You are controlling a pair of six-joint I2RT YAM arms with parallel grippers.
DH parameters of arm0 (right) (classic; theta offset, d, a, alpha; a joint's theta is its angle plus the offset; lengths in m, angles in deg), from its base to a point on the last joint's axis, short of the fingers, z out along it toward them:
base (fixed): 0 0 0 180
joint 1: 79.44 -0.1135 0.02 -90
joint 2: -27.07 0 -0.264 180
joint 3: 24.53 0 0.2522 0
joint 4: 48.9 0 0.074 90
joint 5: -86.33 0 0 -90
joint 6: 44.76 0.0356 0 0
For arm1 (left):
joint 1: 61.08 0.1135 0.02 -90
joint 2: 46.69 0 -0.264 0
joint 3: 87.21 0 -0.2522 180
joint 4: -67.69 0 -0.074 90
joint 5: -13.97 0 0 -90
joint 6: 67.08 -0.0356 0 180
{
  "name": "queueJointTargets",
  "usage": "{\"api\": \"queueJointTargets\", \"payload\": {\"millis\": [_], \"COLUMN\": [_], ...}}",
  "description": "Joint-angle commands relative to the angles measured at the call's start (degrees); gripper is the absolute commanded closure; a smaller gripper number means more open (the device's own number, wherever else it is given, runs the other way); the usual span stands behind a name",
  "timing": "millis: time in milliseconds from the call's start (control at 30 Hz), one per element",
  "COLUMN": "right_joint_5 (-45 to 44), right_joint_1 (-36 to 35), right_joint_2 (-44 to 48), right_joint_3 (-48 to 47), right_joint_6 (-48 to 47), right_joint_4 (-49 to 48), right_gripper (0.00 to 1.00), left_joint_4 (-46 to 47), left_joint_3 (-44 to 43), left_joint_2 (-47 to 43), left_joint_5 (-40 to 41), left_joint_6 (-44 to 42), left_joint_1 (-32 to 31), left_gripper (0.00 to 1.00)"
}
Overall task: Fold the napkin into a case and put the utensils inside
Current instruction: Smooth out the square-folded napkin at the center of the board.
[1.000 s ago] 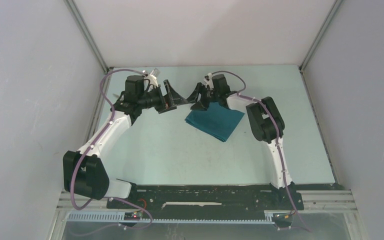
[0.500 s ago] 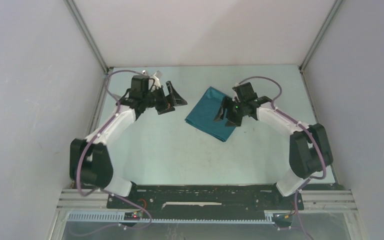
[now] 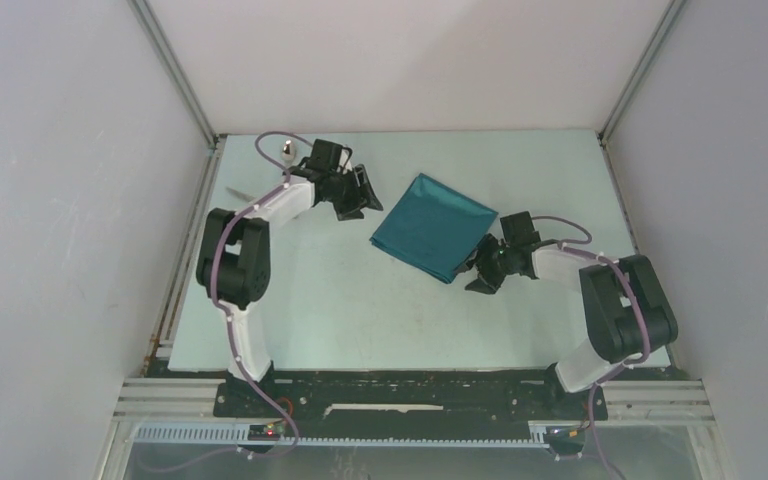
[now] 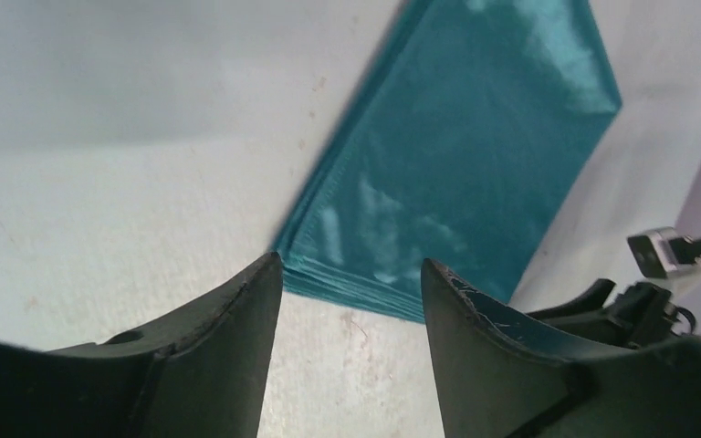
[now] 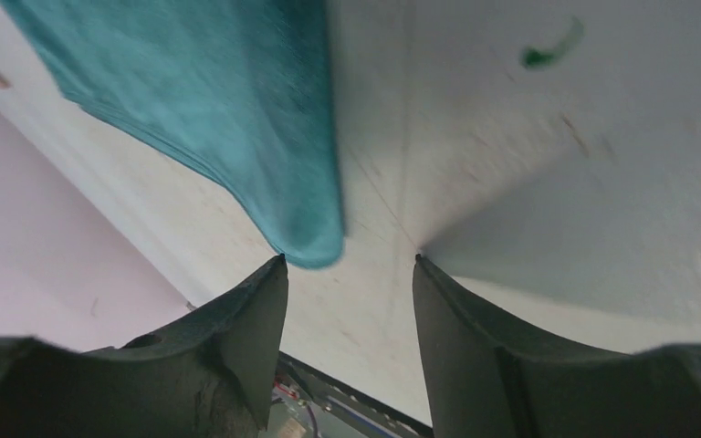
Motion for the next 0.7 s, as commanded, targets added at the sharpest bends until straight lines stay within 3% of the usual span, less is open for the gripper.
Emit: {"api": "queueJointTargets", "payload": {"millis": [0, 100, 233, 500, 567, 667], "right_joint_5": [0.59, 0.88, 0.31, -4.17, -5.17, -6.19], "right_joint_1": [-1.23, -2.36, -3.12, -4.16, -3.90, -2.43], "right_joint_2": [-3.46, -5.65, -7.57, -6.68, -6.39, -5.47], "right_joint_3": [0.29, 0.41, 0.41, 0.41, 0.41, 0.42], "right_joint_6": [3.94, 4.80, 4.26, 0.73, -0.80, -3.99], "right_joint_4": [-12.28, -14.09, -14.61, -7.84, -6.76, -5.17], "right_gripper": [0.39, 0.41, 0.50, 0.56, 0.65, 0.87], "left_joint_4": [-2.54, -2.65, -3.29, -3.61, -4.00, -4.06], "left_joint_3": [-3.65, -3.30, -3.69, -4.44, -4.73, -4.72], "left_joint_2": [3.63, 3.92, 3.80, 3.73, 4.00, 4.01], "left_joint_5": [4.77, 3.81, 2.88, 1.20, 1.07, 0.42], "left_joint_6": [-1.37, -1.43, -2.04, -2.55, -2.81, -2.56], "left_joint_1": [0.08, 0.06, 0.08, 0.12, 0.05, 0.05], "left_gripper": [0.36, 0.36, 0.35, 0.35, 0.35, 0.36]}}
